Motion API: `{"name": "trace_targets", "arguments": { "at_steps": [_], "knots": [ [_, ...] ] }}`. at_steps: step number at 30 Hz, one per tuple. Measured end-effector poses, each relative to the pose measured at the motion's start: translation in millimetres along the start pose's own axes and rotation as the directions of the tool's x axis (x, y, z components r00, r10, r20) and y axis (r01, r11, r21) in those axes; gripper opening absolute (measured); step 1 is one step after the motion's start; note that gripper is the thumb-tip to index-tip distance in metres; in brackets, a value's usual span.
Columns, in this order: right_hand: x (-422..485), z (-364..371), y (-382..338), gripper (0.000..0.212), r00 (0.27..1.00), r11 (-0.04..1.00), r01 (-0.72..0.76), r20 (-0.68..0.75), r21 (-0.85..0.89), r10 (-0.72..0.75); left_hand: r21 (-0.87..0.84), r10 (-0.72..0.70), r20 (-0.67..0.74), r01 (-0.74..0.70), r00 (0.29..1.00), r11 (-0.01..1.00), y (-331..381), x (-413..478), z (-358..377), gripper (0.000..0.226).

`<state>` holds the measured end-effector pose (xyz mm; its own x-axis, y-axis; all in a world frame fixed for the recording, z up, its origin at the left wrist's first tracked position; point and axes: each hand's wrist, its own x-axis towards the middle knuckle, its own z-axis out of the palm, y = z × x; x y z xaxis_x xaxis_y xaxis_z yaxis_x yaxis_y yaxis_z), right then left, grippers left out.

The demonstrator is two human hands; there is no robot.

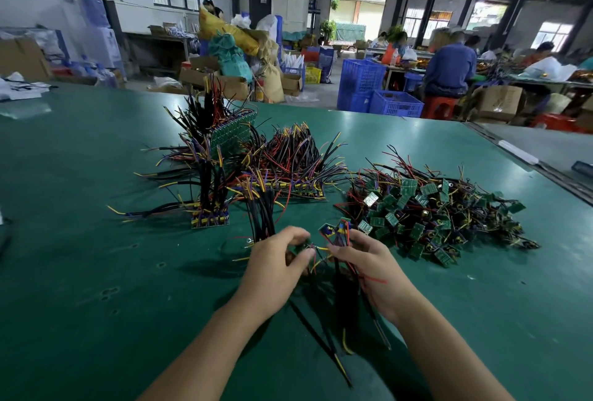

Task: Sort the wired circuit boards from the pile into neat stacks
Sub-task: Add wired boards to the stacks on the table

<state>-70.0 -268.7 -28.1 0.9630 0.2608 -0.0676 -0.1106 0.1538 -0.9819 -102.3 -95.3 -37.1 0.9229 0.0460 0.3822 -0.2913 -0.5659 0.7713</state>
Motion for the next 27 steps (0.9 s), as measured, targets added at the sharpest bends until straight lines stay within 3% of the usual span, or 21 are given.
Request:
{"name": "trace_targets", "arguments": {
  "at_steps": [6, 12, 18, 20, 22, 24, 27],
  "knots": [
    [-0.1, 7.6, 6.4, 0.017, 0.997, 0.999, 0.053, 0.048, -0.011, -0.052, -0.339, -0.164, -0.1, 0.121, 0.981, 0.933, 9.7, 0.3, 4.8, 0.024],
    [-5.4, 11.5, 9.9, 0.04, 0.96, 0.999, -0.03, 0.277, 0.019, 0.024, -0.37, -0.162, -0.199, 0.079, 0.967, 0.926, 11.1, 2.1, 6.8, 0.022],
    [-9.0, 19.7, 9.9, 0.041, 0.959, 0.999, 0.02, 0.282, 0.035, -0.029, -0.381, -0.153, -0.212, 0.063, 0.965, 0.922, 8.2, 3.5, 6.3, 0.025],
    [-8.8, 21.1, 9.9, 0.038, 0.967, 0.998, 0.067, 0.244, 0.018, -0.069, -0.495, -0.232, -0.135, 0.138, 0.963, 0.858, 11.3, 2.4, 10.3, 0.034],
    [-8.9, 21.8, 9.4, 0.038, 0.977, 0.993, 0.118, 0.183, -0.024, -0.111, -0.597, -0.315, 0.009, 0.258, 0.949, 0.76, 15.4, 1.4, 13.7, 0.057],
    [-10.0, 22.7, 6.4, 0.049, 0.978, 0.981, 0.174, 0.132, -0.085, -0.162, -0.594, -0.327, 0.124, 0.334, 0.937, 0.732, 17.4, 0.3, 15.2, 0.071],
    [-12.6, 24.2, 1.4, 0.066, 0.966, 0.954, 0.247, 0.126, -0.171, -0.227, -0.612, -0.251, 0.298, 0.386, 0.921, 0.69, 19.9, -3.9, 21.1, 0.052]
  ]
}}
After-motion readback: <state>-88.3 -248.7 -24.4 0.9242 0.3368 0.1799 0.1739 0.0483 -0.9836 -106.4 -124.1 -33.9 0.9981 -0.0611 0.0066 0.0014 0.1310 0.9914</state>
